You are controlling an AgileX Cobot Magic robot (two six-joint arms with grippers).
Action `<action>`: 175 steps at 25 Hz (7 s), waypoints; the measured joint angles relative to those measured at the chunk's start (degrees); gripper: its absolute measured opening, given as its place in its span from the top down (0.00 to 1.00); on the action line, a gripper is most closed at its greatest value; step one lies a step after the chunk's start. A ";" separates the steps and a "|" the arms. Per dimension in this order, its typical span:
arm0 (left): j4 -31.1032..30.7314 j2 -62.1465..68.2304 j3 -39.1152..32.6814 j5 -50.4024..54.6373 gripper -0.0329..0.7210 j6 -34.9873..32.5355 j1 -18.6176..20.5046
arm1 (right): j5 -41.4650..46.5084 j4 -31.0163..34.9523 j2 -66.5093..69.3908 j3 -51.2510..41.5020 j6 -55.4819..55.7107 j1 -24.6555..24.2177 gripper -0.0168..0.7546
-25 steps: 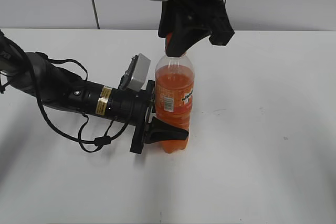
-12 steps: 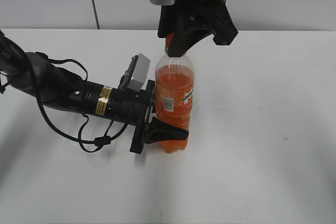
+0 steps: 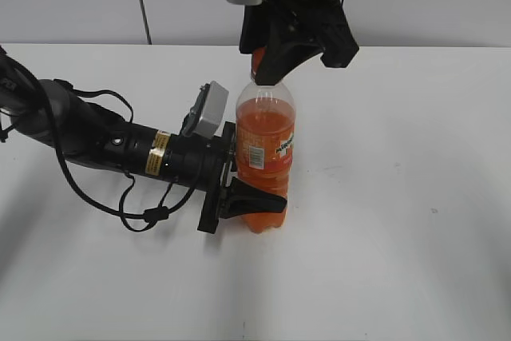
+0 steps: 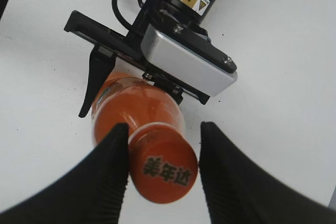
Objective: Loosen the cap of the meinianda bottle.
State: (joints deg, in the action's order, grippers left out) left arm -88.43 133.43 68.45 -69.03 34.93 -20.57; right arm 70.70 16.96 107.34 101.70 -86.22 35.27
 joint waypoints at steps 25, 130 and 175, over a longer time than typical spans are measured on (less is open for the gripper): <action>-0.51 0.00 0.00 -0.33 0.43 0.00 0.00 | -0.23 10.68 -3.07 0.00 40.78 0.00 0.43; -2.70 0.00 0.00 -1.23 0.43 2.34 0.03 | -0.39 0.59 -1.43 -1.96 26.30 0.00 0.62; -2.72 0.00 0.00 -1.35 0.43 2.34 0.01 | -0.20 2.74 -9.29 -1.16 35.23 -0.84 0.63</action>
State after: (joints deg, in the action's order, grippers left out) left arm -91.15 133.43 68.45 -70.38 37.27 -20.56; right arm 70.50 19.70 98.05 100.55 -50.99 34.42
